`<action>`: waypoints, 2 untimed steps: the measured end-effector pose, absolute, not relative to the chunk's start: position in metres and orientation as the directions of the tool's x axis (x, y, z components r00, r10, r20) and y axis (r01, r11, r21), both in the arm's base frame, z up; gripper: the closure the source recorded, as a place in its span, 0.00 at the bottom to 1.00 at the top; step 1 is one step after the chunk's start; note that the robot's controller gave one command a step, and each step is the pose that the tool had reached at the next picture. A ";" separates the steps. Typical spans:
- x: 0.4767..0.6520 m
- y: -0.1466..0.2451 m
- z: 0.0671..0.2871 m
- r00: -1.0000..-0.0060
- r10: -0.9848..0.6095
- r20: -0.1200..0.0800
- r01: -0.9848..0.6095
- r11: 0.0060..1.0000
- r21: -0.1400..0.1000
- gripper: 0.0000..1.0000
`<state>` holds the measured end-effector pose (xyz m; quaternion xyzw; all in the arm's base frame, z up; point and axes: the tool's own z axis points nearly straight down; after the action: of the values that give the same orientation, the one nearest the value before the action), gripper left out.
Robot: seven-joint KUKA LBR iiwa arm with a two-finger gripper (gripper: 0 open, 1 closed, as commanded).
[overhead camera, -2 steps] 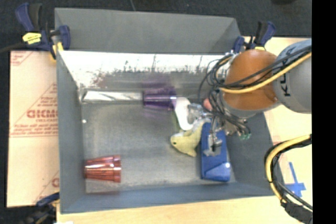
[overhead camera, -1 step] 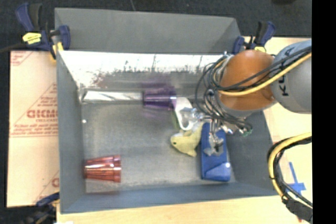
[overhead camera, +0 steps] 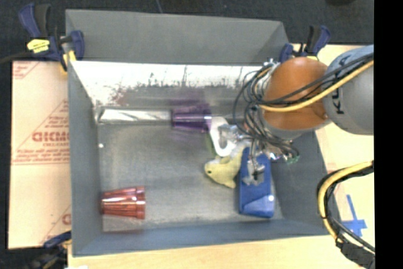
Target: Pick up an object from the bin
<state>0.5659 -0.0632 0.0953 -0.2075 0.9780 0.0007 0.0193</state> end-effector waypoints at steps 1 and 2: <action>0.569 -0.062 0.092 -0.953 -0.300 -0.038 -0.300 0.954 -0.003 0.00; 0.574 -0.055 0.089 -0.889 -0.456 -0.044 -0.456 0.890 -0.012 0.00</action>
Offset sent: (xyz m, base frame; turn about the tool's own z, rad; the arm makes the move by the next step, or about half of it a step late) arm 0.0102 0.0145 -0.0100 0.0903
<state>0.5739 -0.0551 0.0888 -0.2347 0.9718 -0.0005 0.0228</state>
